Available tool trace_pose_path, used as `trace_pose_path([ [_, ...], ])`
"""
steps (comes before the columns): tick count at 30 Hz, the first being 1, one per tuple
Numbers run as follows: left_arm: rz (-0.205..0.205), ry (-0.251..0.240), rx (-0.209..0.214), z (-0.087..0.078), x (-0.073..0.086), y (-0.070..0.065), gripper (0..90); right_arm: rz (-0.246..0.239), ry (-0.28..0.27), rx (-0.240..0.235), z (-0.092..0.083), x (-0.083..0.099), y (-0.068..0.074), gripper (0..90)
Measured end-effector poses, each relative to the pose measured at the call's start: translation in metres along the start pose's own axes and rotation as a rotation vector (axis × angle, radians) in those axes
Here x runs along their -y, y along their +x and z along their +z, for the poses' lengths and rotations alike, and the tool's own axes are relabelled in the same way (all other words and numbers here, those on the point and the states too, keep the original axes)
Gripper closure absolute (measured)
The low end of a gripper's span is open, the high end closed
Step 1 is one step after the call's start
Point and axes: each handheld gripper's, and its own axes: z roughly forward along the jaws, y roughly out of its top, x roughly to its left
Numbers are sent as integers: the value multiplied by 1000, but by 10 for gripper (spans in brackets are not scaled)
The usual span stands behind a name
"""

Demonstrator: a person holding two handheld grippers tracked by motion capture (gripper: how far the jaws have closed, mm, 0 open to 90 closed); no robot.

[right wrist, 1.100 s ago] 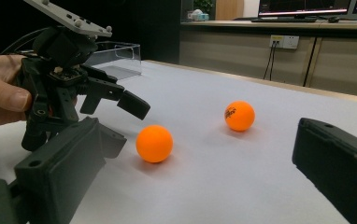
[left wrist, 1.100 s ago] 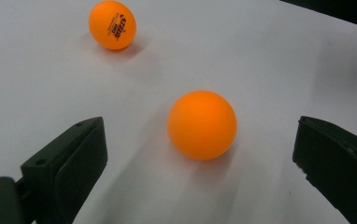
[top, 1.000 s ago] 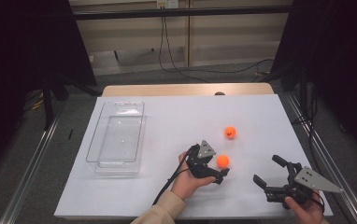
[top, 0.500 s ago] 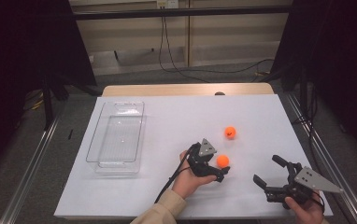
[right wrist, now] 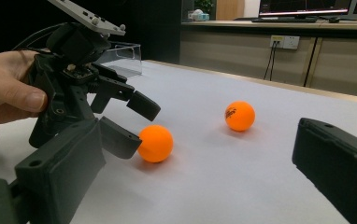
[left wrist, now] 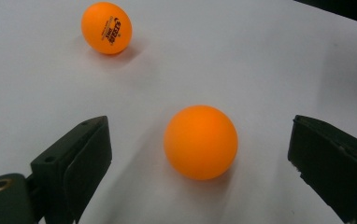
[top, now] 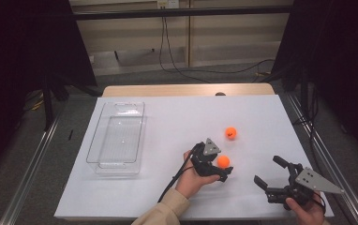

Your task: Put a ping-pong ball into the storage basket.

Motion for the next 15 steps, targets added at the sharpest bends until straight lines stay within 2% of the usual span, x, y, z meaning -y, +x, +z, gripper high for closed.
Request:
trace_pose_path([
  [4,5,9,-11,2,-1,1,65,-1,-1,0,0,0,0,17],
  [7,-20,33,6,4,-2,1,79,3,-2,1,0,0,1,17],
  [15,-5,46,7,7,-2,1,129,-1,-1,-1,0,0,1,17],
])
